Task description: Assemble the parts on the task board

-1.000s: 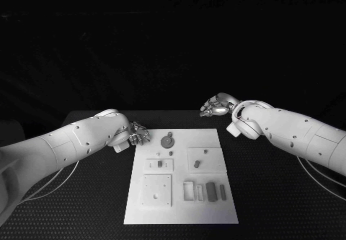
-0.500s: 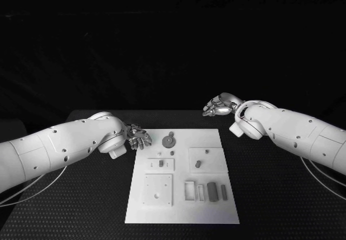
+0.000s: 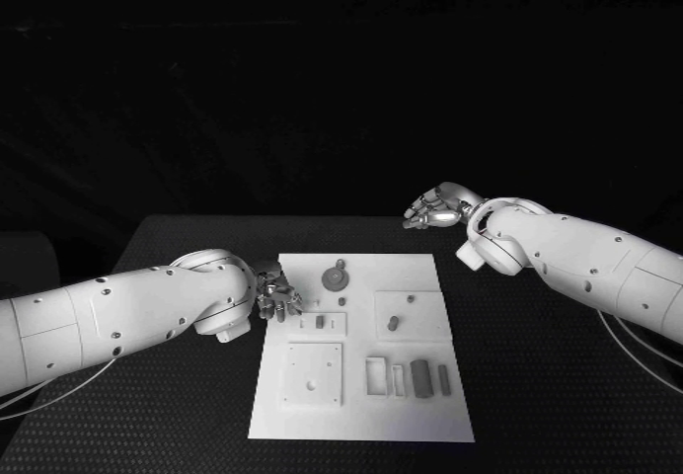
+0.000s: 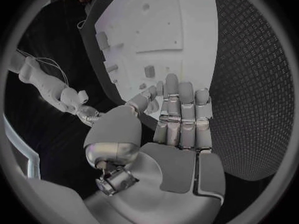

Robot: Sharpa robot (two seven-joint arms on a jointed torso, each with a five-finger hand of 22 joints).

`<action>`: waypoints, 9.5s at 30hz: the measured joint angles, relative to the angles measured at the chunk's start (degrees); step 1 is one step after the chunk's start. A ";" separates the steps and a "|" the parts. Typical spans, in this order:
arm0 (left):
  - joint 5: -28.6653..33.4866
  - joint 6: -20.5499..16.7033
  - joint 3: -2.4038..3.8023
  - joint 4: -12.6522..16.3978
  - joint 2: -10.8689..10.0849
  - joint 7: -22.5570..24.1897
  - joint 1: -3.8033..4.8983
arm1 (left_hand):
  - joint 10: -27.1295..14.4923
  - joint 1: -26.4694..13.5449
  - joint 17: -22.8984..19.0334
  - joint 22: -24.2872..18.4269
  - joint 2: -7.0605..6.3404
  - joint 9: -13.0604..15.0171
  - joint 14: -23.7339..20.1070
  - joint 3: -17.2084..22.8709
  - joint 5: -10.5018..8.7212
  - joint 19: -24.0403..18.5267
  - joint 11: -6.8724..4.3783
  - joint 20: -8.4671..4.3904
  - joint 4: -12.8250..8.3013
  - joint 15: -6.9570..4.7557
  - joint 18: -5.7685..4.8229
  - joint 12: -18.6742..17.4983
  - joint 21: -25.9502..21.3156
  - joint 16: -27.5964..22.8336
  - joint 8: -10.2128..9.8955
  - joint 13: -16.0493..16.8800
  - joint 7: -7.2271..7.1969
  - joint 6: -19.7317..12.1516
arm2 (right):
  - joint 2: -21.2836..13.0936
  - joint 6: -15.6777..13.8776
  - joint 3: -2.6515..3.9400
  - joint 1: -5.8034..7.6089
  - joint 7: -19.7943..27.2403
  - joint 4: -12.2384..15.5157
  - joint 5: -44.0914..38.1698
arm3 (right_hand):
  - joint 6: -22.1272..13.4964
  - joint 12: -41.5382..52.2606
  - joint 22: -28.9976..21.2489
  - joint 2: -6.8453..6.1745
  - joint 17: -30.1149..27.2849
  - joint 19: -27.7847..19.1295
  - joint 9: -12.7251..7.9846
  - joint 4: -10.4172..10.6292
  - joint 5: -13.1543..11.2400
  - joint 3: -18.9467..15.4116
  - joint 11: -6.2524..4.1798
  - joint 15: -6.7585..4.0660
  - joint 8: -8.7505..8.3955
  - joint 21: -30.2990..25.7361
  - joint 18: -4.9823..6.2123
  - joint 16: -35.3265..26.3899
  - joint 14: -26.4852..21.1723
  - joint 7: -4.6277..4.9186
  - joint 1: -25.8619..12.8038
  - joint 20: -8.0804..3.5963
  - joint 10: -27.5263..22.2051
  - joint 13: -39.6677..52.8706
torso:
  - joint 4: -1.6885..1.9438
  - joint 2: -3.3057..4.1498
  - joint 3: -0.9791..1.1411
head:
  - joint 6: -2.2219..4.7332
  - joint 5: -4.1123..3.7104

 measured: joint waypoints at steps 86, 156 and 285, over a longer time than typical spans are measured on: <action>-7.50 -1.89 0.13 0.18 0.68 -0.05 -3.66 | 1.41 -0.50 1.17 1.11 -0.50 -0.46 0.78 -0.23 0.34 0.50 -0.57 -0.09 0.53 -0.43 0.02 0.50 0.24 1.55 0.89 0.90 -0.90 1.52 | -0.11 0.09 0.00 -0.11 0.02 0.29 0.00 | 0.03 -0.22 0.41 0.00 -0.14 -0.21 -0.08 0.00 0.23 0.00 0.00 0.00 0.00 -0.22 0.00 0.00 0.00 -0.03 0.00 0.21 0.00 0.00 | -0.19 0.02 0.05 | -0.92 -0.15; -12.29 -11.39 0.25 3.99 -1.46 0.02 -6.44 | 2.64 0.03 2.11 2.15 -1.32 -0.71 2.12 0.21 0.45 1.74 -1.41 -0.51 1.39 -1.33 0.02 1.22 1.07 2.88 1.32 1.95 -0.97 2.00 | -0.52 0.13 0.00 -0.68 0.04 0.28 0.06 | -0.10 -0.22 0.72 0.00 -0.19 -0.21 -0.16 0.00 0.44 0.00 0.00 0.00 0.00 -0.45 0.00 0.00 0.00 0.10 0.00 0.20 0.00 0.00 | -0.22 0.03 0.09 | -1.76 -0.14; -19.38 -8.10 0.23 1.81 0.80 -3.64 -6.82 | 3.04 -7.22 3.46 2.11 -10.67 -1.45 3.20 -2.52 -7.17 2.86 -4.27 -0.81 13.92 -6.38 0.02 13.15 10.01 13.98 8.21 8.41 -3.38 4.42 | -0.45 0.21 0.00 -0.85 0.08 0.39 0.10 | -0.12 -0.22 1.16 0.00 -0.26 -0.20 -0.22 0.00 0.44 0.00 0.00 0.13 0.00 -0.66 0.00 0.00 -0.14 0.11 0.00 0.20 0.00 0.00 | -0.23 0.04 0.06 | -1.94 -0.50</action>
